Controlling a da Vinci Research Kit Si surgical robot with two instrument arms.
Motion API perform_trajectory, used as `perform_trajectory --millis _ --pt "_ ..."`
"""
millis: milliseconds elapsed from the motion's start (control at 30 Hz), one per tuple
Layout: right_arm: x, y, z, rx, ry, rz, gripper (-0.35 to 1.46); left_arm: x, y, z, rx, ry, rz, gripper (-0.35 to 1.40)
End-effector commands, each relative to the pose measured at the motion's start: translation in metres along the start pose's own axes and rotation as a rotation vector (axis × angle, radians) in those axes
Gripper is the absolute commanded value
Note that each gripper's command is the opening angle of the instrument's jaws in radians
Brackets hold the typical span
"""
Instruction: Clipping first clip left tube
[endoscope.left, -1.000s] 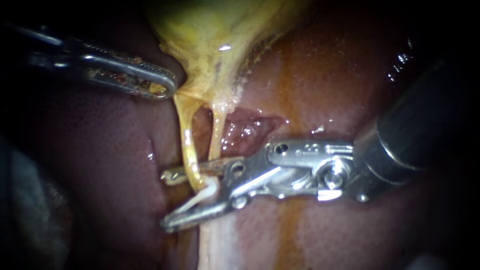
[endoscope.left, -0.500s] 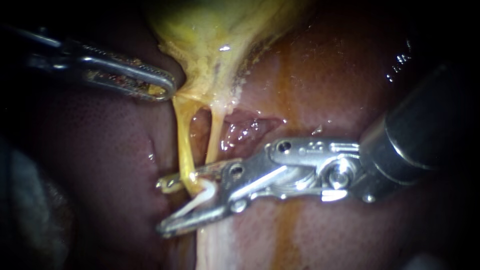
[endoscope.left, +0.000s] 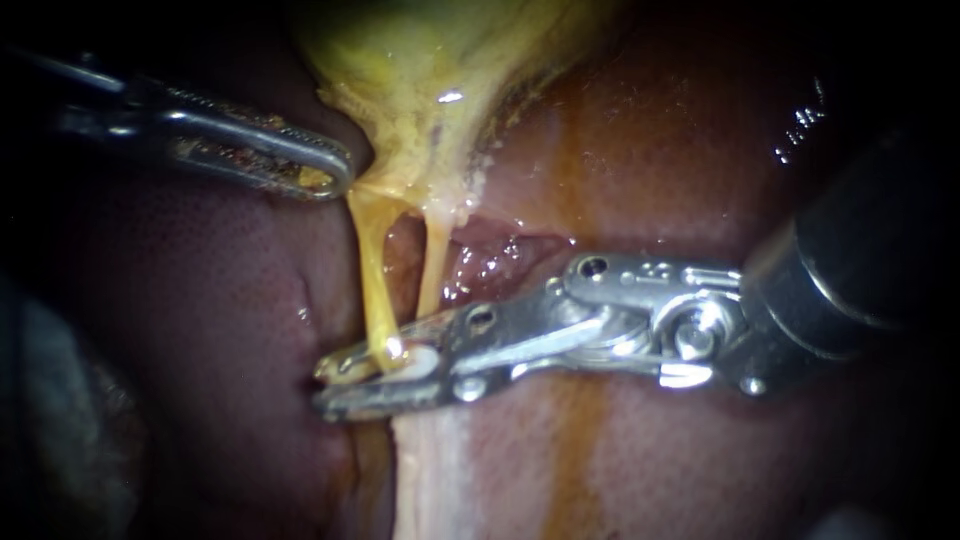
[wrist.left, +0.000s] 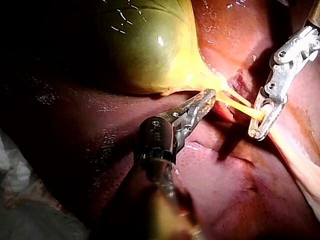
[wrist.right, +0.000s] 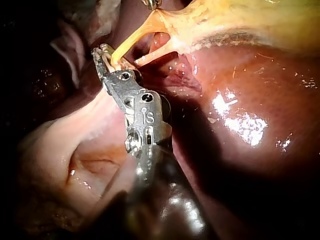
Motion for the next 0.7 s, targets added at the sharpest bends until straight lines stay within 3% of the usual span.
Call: perform_trajectory --millis 33,700 --pt "0.0 0.0 -0.0001 0.001 -0.002 0.007 -0.35 0.0 0.0 0.0 0.001 0.0 0.0 -0.35" --pt "-0.0002 0.0001 -0.0007 0.004 -0.003 0.019 -0.35 0.0001 -0.0001 0.0003 -0.001 0.0 -0.001 -0.35"
